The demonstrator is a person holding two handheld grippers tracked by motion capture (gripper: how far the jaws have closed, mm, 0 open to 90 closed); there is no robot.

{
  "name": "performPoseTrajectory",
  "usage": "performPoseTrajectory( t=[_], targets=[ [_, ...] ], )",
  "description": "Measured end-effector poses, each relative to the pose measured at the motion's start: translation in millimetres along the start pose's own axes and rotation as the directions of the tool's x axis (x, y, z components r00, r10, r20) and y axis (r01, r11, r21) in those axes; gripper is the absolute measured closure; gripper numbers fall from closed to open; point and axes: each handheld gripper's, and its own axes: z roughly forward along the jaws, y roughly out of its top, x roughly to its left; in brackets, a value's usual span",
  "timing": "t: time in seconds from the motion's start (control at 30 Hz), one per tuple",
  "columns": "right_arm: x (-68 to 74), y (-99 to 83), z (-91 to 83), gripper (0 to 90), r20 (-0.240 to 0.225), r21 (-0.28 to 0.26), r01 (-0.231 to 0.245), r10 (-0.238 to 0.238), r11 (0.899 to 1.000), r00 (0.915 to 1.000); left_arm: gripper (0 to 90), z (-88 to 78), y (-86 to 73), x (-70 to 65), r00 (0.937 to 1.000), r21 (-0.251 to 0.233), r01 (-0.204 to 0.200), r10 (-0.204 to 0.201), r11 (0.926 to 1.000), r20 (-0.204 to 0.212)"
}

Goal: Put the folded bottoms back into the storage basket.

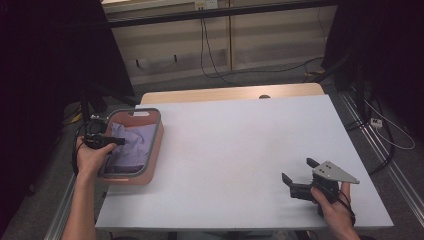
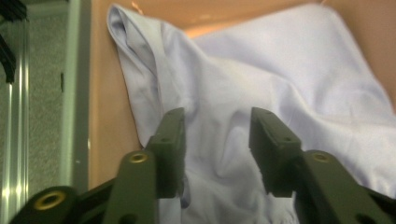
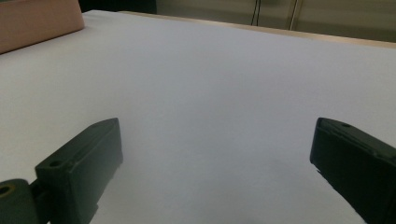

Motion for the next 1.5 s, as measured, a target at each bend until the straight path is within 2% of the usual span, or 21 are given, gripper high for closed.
performPoseTrajectory(
  t=[0.17, 0.23, 0.37, 0.43, 0.47, 0.5, 0.53, 0.57, 0.6, 0.63, 0.7, 0.73, 0.87, 0.9, 1.0, 1.13, 1.17, 1.37, 1.5],
  targets=[
    [-0.7, -0.4, -0.3, 2.1, 0.0, -0.001, -0.003, 0.003, 1.0, 1.0, 37.4, -5.9, -3.0, -0.2, 1.0, -0.088, -0.003, 0.003, 0.9961, -0.002],
    [-0.8, -0.4, -0.5, 2.1, 0.001, 0.0, -0.003, 0.003, 1.0, 1.0, 29.3, -8.4, -3.6, 0.2, 1.0, -0.121, 0.001, -0.003, 0.9926, -0.01],
    [-1.0, -0.2, -0.4, 2.1, 0.003, -0.001, -0.001, 0.001, 1.0, 1.0, 18.8, -13.9, -5.2, -0.6, 0.9998, -0.179, -0.013, 0.01, 0.9837, -0.015],
    [-0.8, -0.2, -0.2, 2.1, 0.004, 0.0, -0.002, 0.002, 1.0, 1.0, 13.7, -15.5, -5.9, -1.2, 0.9998, -0.19, -0.012, 0.009, 0.9817, -0.017],
    [-0.4, 0.1, 0.1, 2.1, 0.004, 0.0, -0.001, 0.001, 1.0, 1.0, 11.0, -17.3, -6.8, -1.5, 0.9998, -0.201, -0.012, 0.009, 0.9796, -0.016],
    [-0.2, 0.1, 0.2, 2.1, 0.003, 0.0, 0.0, 0.0, 1.0, 1.0, 8.2, -20.9, -8.7, -2.0, 1.0, -0.225, -0.004, 0.005, 0.9743, 0.005],
    [0.2, 0.2, 0.2, 2.1, 0.003, 0.001, -0.002, 0.002, 1.0, 1.0, 6.6, -20.9, -8.7, -2.0, 1.0, -0.225, -0.004, 0.005, 0.9743, 0.005],
    [0.5, 0.1, 0.4, 2.0, 0.004, 0.001, 0.001, -0.001, 1.0, 1.0, 5.8, -25.7, -11.3, -2.5, 0.9997, -0.247, -0.011, 0.016, 0.969, 0.019],
    [0.5, 0.1, 0.4, 2.0, 0.004, 0.001, 0.001, -0.001, 1.0, 1.0, 5.3, -25.7, -11.3, -2.5, 0.9997, -0.247, -0.011, 0.016, 0.969, 0.019],
    [1.0, 0.4, 0.0, 2.1, 0.006, 0.0, 0.001, -0.001, 1.0, 1.0, 5.1, -31.1, -14.7, -2.5, 0.999, -0.274, -0.005, 0.017, 0.9619, 0.041],
    [1.2, 0.3, -0.5, 2.1, 0.007, 0.001, 0.0, 0.0, 1.0, 1.0, 5.4, -36.8, -18.2, -2.5, 0.9984, -0.304, -0.015, 0.031, 0.9525, 0.048],
    [0.9, 0.3, -0.5, 2.1, 0.009, 0.0, 0.0, 0.0, 1.0, 1.0, 4.9, -39.3, -19.4, -2.4, 0.9979, -0.303, -0.011, 0.03, 0.9528, 0.058],
    [0.7, 0.6, -0.1, 2.1, 0.011, -0.002, -0.002, 0.002, 1.0, 0.9999, 4.8, -44.9, -22.3, -4.5, 0.998, -0.307, -0.017, 0.035, 0.9517, 0.053],
    [0.9, 0.7, -0.1, 2.1, 0.011, -0.001, 0.001, -0.001, 1.0, 0.9999, 4.8, -48.4, -25.3, -6.1, 0.9989, -0.309, -0.006, 0.021, 0.9511, 0.042],
    [1.9, 0.8, -0.4, 2.1, 0.009, -0.001, 0.003, -0.003, 1.0, 1.0, 5.5, -54.4, -31.1, -9.8, 0.999, -0.33, 0.005, 0.01, 0.944, 0.043],
    [1.9, 0.9, -0.8, 2.1, 0.01, -0.002, 0.002, -0.002, 1.0, 1.0, 5.9, -59.1, -36.6, -15.3, 0.9984, -0.342, -0.009, 0.027, 0.9396, 0.049],
    [1.8, 0.9, -0.9, 2.1, 0.009, -0.003, 0.003, -0.003, 1.0, 1.0, 5.9, -61.8, -40.0, -18.6, 0.9981, -0.351, -0.02, 0.039, 0.9362, 0.047],
    [1.9, 1.1, -0.3, 2.0, 0.009, -0.003, 0.004, -0.004, 1.0, 1.0, 6.0, -70.7, -49.0, -23.4, 0.9988, -0.383, -0.019, 0.035, 0.9237, 0.035],
    [2.2, 1.3, 0.1, 2.1, 0.004, -0.002, 0.006, -0.006, 1.0, 1.0, 5.9, -74.7, -53.4, -25.8, 0.9985, -0.388, -0.018, 0.036, 0.9215, 0.041]
  ],
)
